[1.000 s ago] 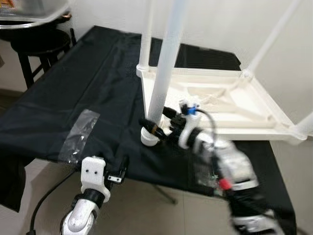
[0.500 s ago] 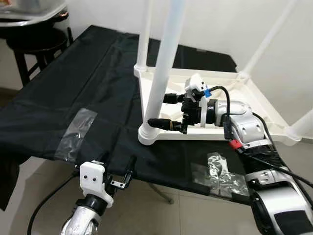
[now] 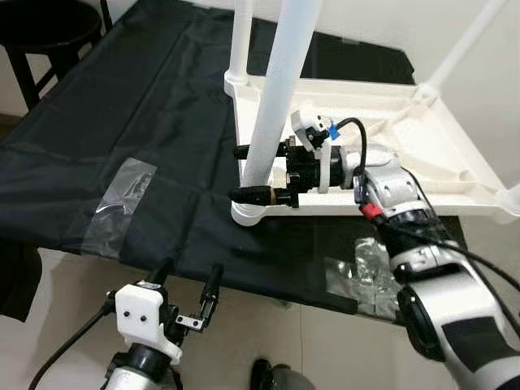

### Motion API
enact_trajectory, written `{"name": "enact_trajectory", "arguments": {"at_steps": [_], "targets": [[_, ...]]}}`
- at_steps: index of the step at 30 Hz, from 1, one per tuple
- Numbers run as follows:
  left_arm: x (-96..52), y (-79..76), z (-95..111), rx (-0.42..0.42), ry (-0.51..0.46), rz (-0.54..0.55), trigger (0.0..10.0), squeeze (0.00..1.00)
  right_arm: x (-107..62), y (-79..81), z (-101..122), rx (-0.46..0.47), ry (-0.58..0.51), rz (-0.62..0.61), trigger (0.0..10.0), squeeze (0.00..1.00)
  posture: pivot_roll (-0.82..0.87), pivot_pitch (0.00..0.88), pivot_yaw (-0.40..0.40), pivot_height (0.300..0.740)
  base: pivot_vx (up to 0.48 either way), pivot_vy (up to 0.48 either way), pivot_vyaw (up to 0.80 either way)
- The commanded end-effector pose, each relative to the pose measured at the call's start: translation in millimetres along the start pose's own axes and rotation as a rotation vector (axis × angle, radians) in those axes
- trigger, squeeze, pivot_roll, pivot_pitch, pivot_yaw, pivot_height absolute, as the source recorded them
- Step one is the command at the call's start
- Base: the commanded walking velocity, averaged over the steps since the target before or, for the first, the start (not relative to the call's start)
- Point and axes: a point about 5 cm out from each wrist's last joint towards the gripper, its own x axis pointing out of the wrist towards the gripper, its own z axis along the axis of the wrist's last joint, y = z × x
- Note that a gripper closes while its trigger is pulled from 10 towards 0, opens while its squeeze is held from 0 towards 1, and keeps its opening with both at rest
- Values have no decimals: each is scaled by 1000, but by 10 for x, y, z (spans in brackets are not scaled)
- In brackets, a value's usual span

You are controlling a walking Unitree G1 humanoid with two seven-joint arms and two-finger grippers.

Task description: Building children table

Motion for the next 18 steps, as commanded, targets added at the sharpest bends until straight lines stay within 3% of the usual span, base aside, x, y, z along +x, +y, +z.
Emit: {"name": "enact_trajectory", "arguments": {"at_steps": [1,6,18], "targets": [[-39,-27,-17,1,27,-4,10000,0,-5,17,-15,-5,-6,33,0,0,188,328,-133,740,0,0,0],[-106,-48,31,-5,47,3,10000,0,-20,50,-2,-9,-35,113,0,0,184,348,-131,740,0,0,0],[-56,-36,14,-5,52,7,10000,0,-54,22,47,-52,-14,121,0,0,168,311,-142,740,0,0,0]]}}
